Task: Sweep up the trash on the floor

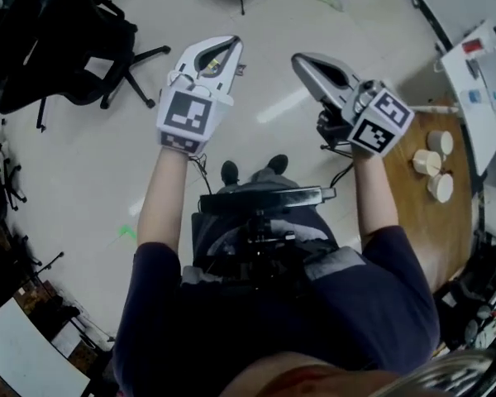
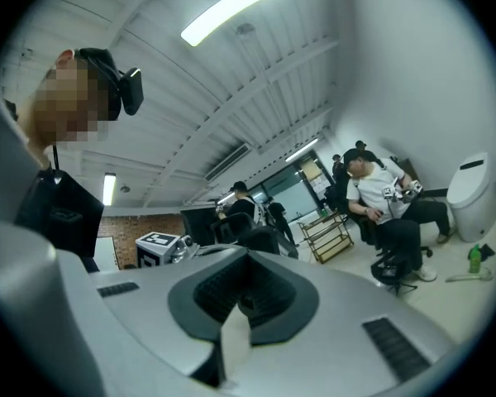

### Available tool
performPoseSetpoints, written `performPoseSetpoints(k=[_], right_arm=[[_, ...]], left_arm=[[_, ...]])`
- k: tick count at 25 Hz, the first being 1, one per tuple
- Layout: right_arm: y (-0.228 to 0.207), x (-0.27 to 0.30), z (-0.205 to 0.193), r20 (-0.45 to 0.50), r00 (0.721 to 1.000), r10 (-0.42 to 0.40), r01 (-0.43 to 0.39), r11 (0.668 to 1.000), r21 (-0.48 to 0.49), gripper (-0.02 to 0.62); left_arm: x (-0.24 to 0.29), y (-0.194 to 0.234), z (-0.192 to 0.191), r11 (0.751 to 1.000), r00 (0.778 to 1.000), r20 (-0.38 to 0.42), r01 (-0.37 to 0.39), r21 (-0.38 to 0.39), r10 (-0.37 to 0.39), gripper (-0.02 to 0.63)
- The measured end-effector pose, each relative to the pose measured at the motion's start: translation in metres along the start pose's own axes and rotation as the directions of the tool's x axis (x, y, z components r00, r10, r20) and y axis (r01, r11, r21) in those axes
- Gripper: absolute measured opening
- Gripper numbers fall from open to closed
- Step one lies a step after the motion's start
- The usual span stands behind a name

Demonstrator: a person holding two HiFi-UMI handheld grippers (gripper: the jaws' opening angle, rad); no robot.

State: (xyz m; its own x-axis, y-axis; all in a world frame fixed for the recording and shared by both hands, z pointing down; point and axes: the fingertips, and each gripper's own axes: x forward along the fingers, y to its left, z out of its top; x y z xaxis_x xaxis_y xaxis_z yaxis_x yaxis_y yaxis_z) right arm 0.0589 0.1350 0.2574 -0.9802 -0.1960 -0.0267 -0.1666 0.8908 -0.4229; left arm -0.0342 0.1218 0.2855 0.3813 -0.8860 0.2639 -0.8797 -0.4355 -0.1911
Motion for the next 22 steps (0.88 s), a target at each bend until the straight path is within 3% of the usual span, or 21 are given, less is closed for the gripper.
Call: performPoseSetpoints(k=[6,9,11,17,22], right_arm=[[0.071,0.103,-0.044,-0.124,0.991,0.046,-0.048,0.999,-0.016,0.006],[0.094,0.141,-0.068,-0.211,0.977,0.007,-0.021,0.998,-0.065,0.006],[0.114,0.160,-0.077,-0.231,0.973,0.014,-0.034,0.996,-0.083,0.006],[0.143,0.185,-0.105,-0.301,0.954,-0.007,-0.029,0.993,-0.113,0.006],[0.142,0.164,-0.104,-0.312,0.950,-0.014,-0.025,0.992,-0.120,0.006]], left_arm=[[-0.106,0.075,-0.055,0.991,0.994,0.021,-0.101,-0.092,0.103,0.005],[-0.161,0.129,-0.069,0.950,0.974,0.067,-0.196,-0.243,0.218,0.005],[-0.194,0.152,-0.073,0.926,0.963,0.107,-0.205,-0.316,0.249,0.005],[-0.217,0.171,-0.090,0.938,0.968,0.127,-0.168,-0.304,0.215,0.005],[-0.207,0.137,-0.079,0.955,0.975,0.133,-0.138,-0.264,0.178,0.005]])
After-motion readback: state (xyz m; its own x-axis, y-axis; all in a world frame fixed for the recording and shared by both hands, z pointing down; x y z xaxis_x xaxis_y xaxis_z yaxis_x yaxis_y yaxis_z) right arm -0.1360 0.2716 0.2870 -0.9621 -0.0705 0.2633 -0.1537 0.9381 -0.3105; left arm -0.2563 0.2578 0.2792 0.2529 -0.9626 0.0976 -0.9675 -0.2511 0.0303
